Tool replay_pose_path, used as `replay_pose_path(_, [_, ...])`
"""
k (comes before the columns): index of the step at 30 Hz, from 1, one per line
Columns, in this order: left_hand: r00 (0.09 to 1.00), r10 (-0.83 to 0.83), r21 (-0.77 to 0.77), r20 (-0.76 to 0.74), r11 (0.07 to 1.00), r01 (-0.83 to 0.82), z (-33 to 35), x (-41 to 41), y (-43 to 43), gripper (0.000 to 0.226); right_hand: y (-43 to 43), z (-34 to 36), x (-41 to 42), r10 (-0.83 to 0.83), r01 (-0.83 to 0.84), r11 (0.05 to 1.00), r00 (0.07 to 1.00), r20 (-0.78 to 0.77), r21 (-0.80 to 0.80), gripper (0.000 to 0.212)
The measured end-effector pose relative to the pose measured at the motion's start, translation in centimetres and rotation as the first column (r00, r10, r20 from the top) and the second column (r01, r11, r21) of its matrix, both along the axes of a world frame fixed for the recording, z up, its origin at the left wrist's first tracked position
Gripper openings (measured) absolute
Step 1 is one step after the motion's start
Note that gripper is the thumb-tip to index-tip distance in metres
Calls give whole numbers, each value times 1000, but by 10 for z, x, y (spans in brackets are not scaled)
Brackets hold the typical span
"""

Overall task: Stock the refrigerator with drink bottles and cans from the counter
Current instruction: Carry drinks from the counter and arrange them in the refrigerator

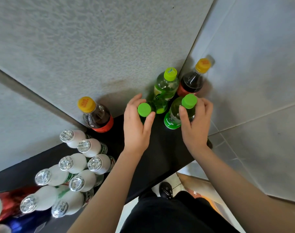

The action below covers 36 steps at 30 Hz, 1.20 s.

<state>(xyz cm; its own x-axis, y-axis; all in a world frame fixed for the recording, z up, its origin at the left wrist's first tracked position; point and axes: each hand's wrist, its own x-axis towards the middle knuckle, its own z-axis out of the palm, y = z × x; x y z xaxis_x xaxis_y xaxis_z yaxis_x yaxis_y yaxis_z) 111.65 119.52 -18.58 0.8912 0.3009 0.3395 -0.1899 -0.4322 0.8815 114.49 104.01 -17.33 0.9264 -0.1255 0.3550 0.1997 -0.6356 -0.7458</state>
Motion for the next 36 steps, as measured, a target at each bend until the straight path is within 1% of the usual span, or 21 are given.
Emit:
replay_pose_path(2, [1000,2,-2,4,1000,-2,0,-2,0,36,0,1,2,27,-27,1000,999,23,8,43])
replay_pose_path(3, [999,30,-15,-10,999,-30,2,-2,0,38,0,2,3,49,-50,999,998,37,17,42])
replay_pose_path(5, [990,126,-97,-63,987,-131,7,-4,0,42,-1,3,5,79,-81,996,996,44,44,39])
replay_pose_path(7, [973,212,-176,-89,958,-225,10,-9,3,41,-1,5,5,69,-70,993,998,10,97,37])
replay_pose_path(8, [967,238,-193,-90,949,-251,12,-14,4,39,-2,6,3,67,-66,989,998,-2,131,36])
replay_pose_path(11, [965,235,-192,-115,948,-254,17,-36,3,32,-7,12,-6,113,-107,972,993,-18,210,34])
replay_pose_path(14, [961,226,-217,-157,942,-257,20,-66,-2,28,-16,20,-22,207,-189,954,977,-54,233,31])
replay_pose_path(17, [948,254,-298,-192,905,-303,27,-89,-8,35,-20,29,-36,294,-259,924,952,-90,280,11])
replay_pose_path(20, [931,296,-338,-214,872,-355,36,-113,-19,40,-22,36,-48,328,-291,897,943,-61,332,10])
replay_pose_path(24, [884,406,-392,-231,793,-466,49,-152,-31,41,-24,42,-67,389,-342,843,921,-32,414,11])
replay_pose_path(27, [826,508,-448,-244,697,-560,54,-182,-43,34,-27,47,-79,490,-432,784,872,-16,445,14])
replay_pose_path(30, [755,602,-446,-258,619,-646,55,-215,-63,33,-28,49,-95,603,-535,709,798,-3,459,13])
replay_pose_path(33, [676,679,-434,-287,537,-723,52,-251,-87,38,-31,44,-115,723,-645,628,691,-18,435,11])
replay_pose_path(34, [639,708,-429,-302,497,-754,50,-267,-96,39,-30,42,-125,766,-679,590,642,-35,438,10])
replay_pose_path(36, [558,764,-412,-323,418,-810,44,-301,-114,33,-26,35,-148,847,-741,498,526,-72,451,12])
